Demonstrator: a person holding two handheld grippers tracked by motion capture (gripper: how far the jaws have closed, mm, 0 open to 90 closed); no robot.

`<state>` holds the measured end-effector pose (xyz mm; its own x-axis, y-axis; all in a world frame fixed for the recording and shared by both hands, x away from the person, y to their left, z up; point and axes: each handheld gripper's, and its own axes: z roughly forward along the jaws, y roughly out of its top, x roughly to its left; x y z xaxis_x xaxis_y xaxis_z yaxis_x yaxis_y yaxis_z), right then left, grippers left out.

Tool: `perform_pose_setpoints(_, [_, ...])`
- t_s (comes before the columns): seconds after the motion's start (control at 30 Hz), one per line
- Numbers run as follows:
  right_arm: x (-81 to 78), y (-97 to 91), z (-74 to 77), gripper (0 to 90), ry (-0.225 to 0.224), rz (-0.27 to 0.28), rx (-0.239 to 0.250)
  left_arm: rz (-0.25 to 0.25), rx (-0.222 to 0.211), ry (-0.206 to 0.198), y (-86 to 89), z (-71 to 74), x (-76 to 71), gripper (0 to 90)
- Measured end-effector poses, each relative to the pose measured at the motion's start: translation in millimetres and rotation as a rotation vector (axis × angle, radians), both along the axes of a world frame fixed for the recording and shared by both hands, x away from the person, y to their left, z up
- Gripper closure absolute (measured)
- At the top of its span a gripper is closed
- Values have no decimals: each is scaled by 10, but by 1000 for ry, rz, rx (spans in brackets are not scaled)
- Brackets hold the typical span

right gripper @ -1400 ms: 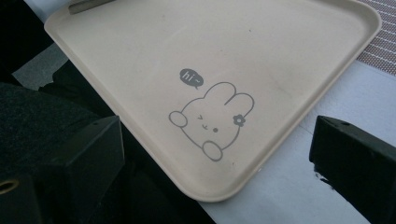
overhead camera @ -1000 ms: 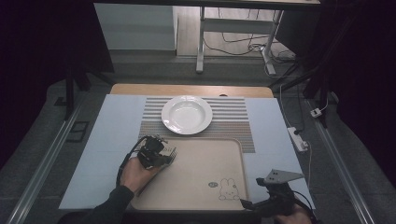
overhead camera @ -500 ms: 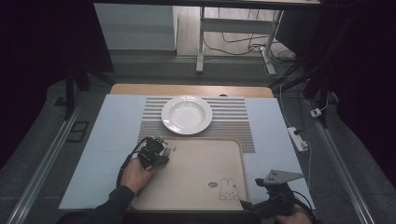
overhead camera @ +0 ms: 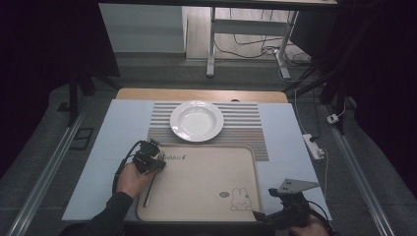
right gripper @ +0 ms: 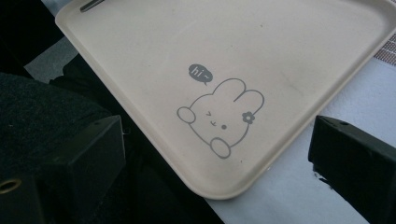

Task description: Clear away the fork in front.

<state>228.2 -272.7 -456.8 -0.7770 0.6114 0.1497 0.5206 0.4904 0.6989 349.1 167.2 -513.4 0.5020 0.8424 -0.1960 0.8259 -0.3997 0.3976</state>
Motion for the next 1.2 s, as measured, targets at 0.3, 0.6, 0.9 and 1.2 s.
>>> perform_pose_setpoints(0.3, [3,2,-2,40,2,9,-1,0,-25,-7,44,-12,-3,859])
perform_pose_setpoints(0.6, [1,-2,0,40,7,8,8,-30,-64,-59,62,86,-85,627])
perform_pose_setpoints(0.9, [-1,-1,1,40,6,7,7,-109,-175,-88,124,260,-267,325])
perform_pose_setpoints(1.2, [1,-1,-1,40,6,4,5,-163,-197,-212,235,425,-527,154])
